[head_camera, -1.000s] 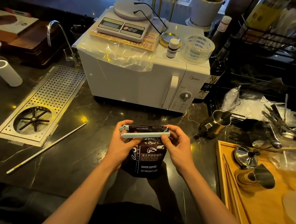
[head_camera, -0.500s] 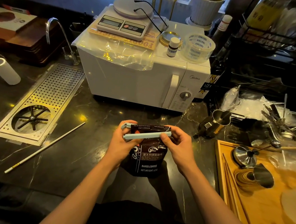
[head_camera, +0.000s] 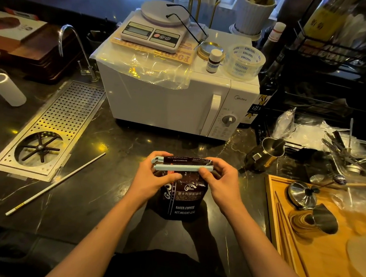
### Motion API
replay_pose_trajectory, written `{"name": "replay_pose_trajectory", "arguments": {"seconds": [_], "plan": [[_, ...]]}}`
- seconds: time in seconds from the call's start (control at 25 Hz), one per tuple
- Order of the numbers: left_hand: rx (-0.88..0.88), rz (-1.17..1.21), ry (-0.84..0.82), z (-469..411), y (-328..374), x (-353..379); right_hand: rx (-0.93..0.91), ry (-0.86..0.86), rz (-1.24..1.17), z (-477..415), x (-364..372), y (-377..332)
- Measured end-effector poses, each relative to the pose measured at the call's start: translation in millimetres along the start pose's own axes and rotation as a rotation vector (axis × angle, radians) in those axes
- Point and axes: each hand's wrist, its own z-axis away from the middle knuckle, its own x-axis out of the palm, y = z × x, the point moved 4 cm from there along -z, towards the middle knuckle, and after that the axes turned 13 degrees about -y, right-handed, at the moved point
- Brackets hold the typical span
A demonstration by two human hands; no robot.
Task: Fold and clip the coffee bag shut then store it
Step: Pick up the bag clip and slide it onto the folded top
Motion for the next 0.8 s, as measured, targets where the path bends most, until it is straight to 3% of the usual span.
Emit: {"name": "replay_pose_trajectory", "arguments": {"seconds": [0.44,0.8], "plan": [[-0.002,-0.122,0.065,5,9,-23,0.025,0.05,-0.012,2,3,1],[-0.037,-0.051,0.11,-4,9,-25,0.039,0.053,-0.007,-7,-1,8]]}}
